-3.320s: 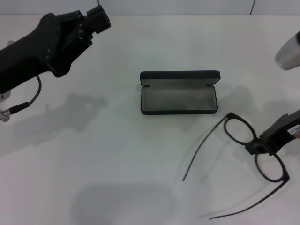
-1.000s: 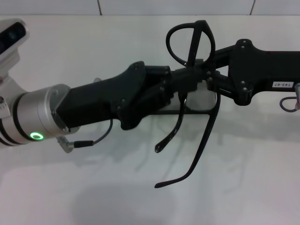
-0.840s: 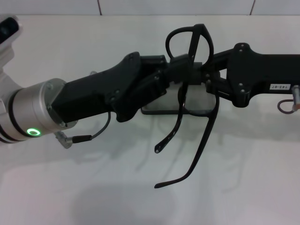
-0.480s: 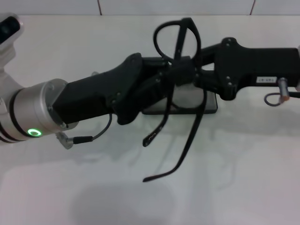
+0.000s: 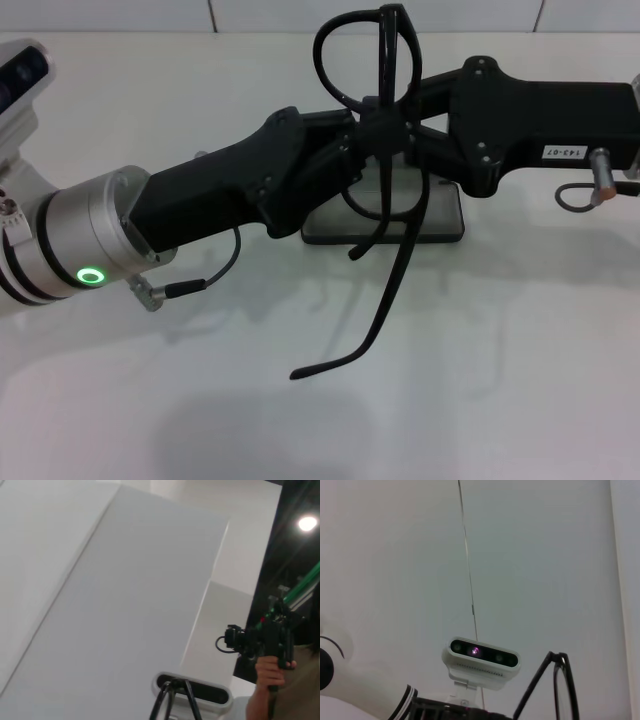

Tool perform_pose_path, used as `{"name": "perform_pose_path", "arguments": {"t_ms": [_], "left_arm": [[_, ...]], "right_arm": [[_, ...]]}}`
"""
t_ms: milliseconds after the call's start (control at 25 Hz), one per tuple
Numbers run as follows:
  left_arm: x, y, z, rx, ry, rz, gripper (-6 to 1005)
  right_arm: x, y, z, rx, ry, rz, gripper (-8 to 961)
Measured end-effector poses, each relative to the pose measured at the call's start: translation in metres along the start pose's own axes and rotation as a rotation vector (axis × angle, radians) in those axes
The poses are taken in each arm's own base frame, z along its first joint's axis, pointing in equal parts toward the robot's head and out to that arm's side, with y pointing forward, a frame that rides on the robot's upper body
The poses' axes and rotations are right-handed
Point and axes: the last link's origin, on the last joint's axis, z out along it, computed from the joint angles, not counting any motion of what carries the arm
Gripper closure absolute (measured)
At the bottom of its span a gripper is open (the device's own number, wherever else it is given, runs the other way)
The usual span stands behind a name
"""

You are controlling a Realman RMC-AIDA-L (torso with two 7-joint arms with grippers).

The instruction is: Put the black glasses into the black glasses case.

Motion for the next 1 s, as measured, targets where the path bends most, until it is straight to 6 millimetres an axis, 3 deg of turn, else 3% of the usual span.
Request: {"name": "perform_pose_path", "arguments": {"t_ms": [480,800,1000], "left_arm": [[-0.001,-0.005,-0.002,0.047,0.026,0.003,948],[0.006,0.012,-0.007,-0.059,0.058,0.03,948],[0.007,0.017,-0.015,-0.078,0.039,0.029,948]], "right_arm": [[-0.001,0.003,0.001,-0.018,-0.009,-0.002,850],[0.003,0.002,-0.01,0.019,-0.022,-0.001,850],[-0.005,0.007,-0.023,0.022,-0.118,-0.008,850]]}}
